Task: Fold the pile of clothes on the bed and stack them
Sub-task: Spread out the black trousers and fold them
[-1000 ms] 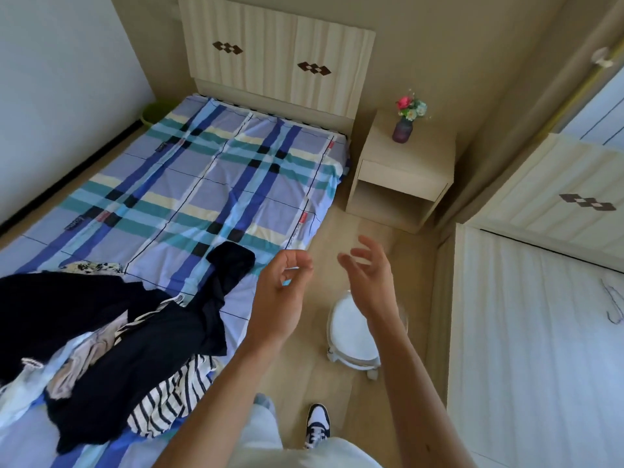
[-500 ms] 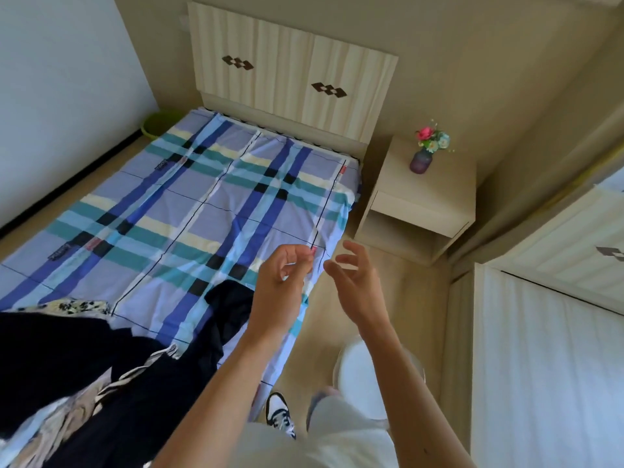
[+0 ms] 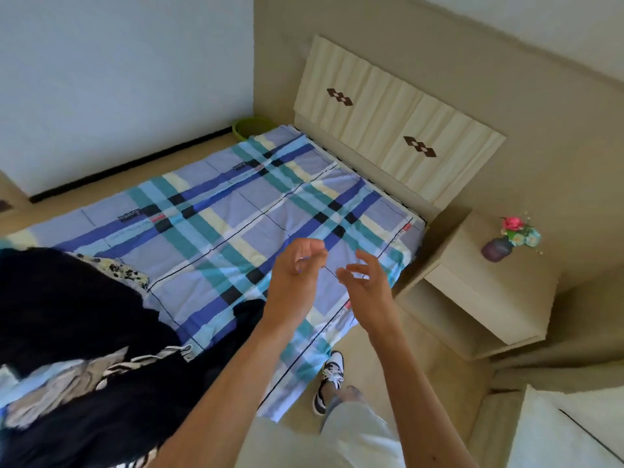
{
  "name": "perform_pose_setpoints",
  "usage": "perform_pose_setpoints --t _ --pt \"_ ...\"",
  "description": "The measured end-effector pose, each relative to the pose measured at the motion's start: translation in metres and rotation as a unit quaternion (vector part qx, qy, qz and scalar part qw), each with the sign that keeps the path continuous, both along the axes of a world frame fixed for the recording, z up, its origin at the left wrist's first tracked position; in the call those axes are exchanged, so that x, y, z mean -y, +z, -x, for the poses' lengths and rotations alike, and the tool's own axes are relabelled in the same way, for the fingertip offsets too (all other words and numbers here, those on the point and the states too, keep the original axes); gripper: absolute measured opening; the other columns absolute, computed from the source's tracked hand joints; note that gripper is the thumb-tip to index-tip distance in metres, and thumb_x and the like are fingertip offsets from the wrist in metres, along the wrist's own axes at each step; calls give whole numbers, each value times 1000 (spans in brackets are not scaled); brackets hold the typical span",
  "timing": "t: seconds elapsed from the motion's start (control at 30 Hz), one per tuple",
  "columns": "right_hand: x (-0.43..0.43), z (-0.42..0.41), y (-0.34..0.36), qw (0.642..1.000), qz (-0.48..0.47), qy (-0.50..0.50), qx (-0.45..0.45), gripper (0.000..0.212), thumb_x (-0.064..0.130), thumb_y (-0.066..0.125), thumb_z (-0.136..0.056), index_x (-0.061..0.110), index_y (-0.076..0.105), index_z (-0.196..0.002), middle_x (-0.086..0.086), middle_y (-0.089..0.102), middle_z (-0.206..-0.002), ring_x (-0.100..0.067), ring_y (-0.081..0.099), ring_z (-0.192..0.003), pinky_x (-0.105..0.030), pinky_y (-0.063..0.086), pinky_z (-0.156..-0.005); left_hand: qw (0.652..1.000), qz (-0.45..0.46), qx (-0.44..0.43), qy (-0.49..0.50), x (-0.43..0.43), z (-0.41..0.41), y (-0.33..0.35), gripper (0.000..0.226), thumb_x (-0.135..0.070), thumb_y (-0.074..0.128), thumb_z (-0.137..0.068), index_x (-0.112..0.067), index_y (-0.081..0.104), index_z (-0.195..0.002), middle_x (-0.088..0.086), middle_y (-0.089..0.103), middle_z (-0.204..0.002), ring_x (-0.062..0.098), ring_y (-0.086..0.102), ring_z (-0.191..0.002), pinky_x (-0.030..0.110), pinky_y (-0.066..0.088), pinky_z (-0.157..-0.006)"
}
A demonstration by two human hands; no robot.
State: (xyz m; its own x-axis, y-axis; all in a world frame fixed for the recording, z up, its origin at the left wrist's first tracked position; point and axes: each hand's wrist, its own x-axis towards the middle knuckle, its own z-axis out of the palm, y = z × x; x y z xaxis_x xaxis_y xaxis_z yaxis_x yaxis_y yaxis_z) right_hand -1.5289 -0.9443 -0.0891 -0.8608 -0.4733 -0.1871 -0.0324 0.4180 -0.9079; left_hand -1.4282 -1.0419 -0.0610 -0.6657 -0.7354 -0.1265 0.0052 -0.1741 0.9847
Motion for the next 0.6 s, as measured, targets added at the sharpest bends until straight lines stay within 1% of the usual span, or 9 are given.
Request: perform_pose_setpoints --t 0.1,0.17,0.27,0.33,0.37,0.43,0.47,0.53,0.6 --pt "37 13 -7 997 -2 72 -4 43 25 66 -95 27 48 -135 -2 63 -118 4 61 -84 -7 45 -59 998 1 -9 63 26 6 -4 23 -36 55 -80 -27 68 -97 -4 72 -102 16 67 -100 25 50 -80" --pt "59 22 -12 993 1 120 0 43 22 66 -95 25 49 -135 -2 63 -117 2 61 -87 -5 44 -61 994 1 -9 113 40 12 -8 18 -34 56 -79 -27 68 -91 -2 73 -100 19 68 -100 31 52 -84" --pt "92 37 -23 982 7 189 29 45 17 68 -94 23 50 -135 -2 63 -115 -9 64 -92 -8 44 -66 980 -6 -12 201 58 22 -17 11 -31 57 -80 -29 68 -84 -3 73 -95 23 68 -95 33 52 -86" --pt "112 49 -35 971 8 237 33 44 18 69 -93 25 51 -133 -2 64 -114 -15 66 -94 -15 45 -72 966 -8 -2 257 64 28 -25 8 -31 61 -85 -28 68 -88 -4 72 -97 24 68 -96 33 52 -84" --pt "119 53 -38 964 2 263 27 44 21 69 -93 26 51 -133 0 64 -114 -15 66 -94 -16 45 -70 961 -3 3 278 66 30 -31 7 -30 62 -88 -27 68 -91 -3 72 -99 25 67 -97 35 52 -84" --pt "129 63 -43 947 -8 321 24 45 24 69 -94 27 51 -134 4 63 -113 -7 65 -92 -10 43 -65 944 -1 24 330 66 35 -42 5 -27 63 -93 -25 67 -94 -4 71 -98 23 67 -96 41 54 -86" --pt "133 68 -45 939 -10 343 27 45 24 69 -94 27 50 -135 6 62 -111 -5 64 -91 -10 44 -65 937 -3 35 348 65 37 -45 5 -27 62 -94 -25 67 -95 -5 70 -98 22 67 -96 43 55 -88" --pt "139 76 -51 926 -19 376 33 47 25 69 -93 26 49 -136 9 62 -109 -11 66 -95 -16 46 -72 925 -19 56 375 56 42 -52 10 -30 60 -93 -24 66 -97 -7 69 -97 18 68 -95 42 56 -88" --pt "143 79 -61 916 -29 397 42 48 25 69 -93 26 49 -137 3 64 -114 -16 66 -98 -23 45 -77 915 -37 73 394 46 42 -60 10 -30 60 -93 -25 66 -98 -8 69 -97 14 67 -94 41 56 -86"
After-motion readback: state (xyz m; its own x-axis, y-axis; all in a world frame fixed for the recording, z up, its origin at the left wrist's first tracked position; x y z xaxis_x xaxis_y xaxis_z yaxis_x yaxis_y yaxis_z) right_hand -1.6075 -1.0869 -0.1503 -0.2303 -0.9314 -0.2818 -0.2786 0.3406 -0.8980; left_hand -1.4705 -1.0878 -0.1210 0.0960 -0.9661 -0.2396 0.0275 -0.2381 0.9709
